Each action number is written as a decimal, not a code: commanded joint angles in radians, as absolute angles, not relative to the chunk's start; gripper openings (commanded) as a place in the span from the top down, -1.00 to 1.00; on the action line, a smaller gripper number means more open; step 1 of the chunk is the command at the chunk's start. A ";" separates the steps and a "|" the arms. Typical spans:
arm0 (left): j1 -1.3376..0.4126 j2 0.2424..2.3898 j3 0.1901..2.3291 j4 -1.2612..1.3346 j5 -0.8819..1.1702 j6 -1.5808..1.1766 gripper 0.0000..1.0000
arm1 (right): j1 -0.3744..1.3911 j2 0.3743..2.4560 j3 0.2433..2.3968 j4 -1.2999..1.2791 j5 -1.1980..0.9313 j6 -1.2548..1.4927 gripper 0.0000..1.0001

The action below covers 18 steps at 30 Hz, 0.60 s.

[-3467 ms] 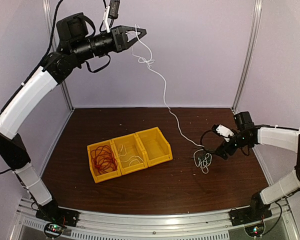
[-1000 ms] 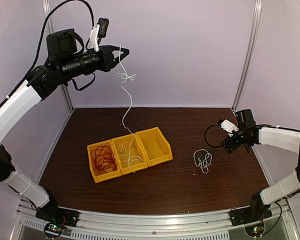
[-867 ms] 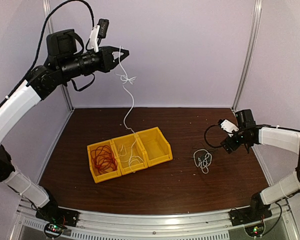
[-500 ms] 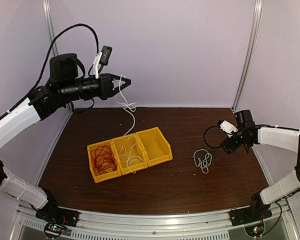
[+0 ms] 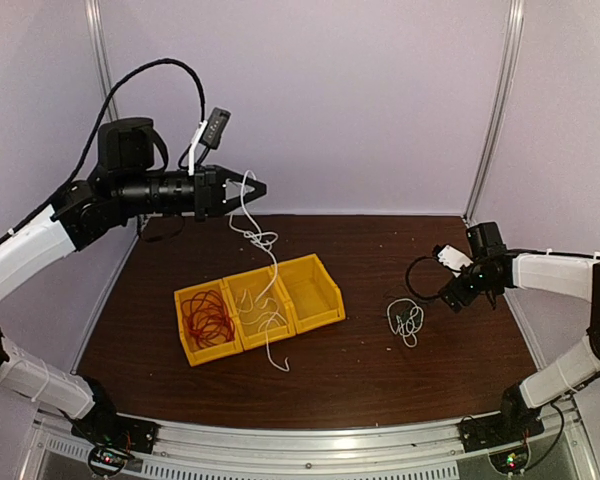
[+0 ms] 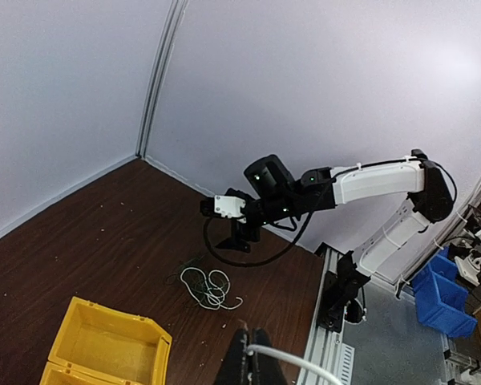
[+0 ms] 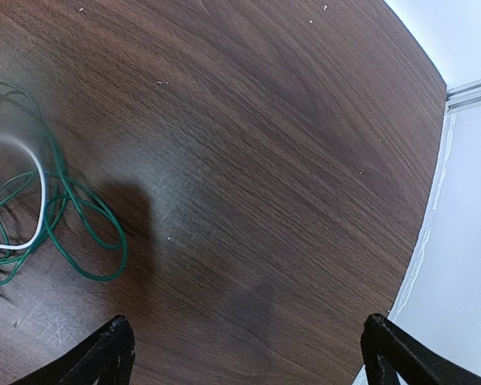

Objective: Untangle the cables
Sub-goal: Place the untangled cable in the bin.

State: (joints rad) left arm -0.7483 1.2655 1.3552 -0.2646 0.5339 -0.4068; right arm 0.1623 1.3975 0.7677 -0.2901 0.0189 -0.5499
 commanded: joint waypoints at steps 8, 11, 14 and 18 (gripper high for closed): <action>-0.751 1.273 1.591 -0.337 0.412 -0.329 1.00 | 0.169 1.404 0.785 -0.296 0.015 -0.549 -1.00; -0.750 1.308 1.652 -0.400 0.327 -0.295 1.00 | 0.168 1.401 0.784 -0.296 0.014 -0.550 -1.00; -0.750 1.351 1.707 -0.458 0.253 -0.251 1.00 | 0.169 1.399 0.782 -0.295 0.014 -0.551 -1.00; -0.749 1.395 1.751 -0.504 0.147 -0.195 1.00 | 0.169 1.399 0.782 -0.296 0.012 -0.551 -1.00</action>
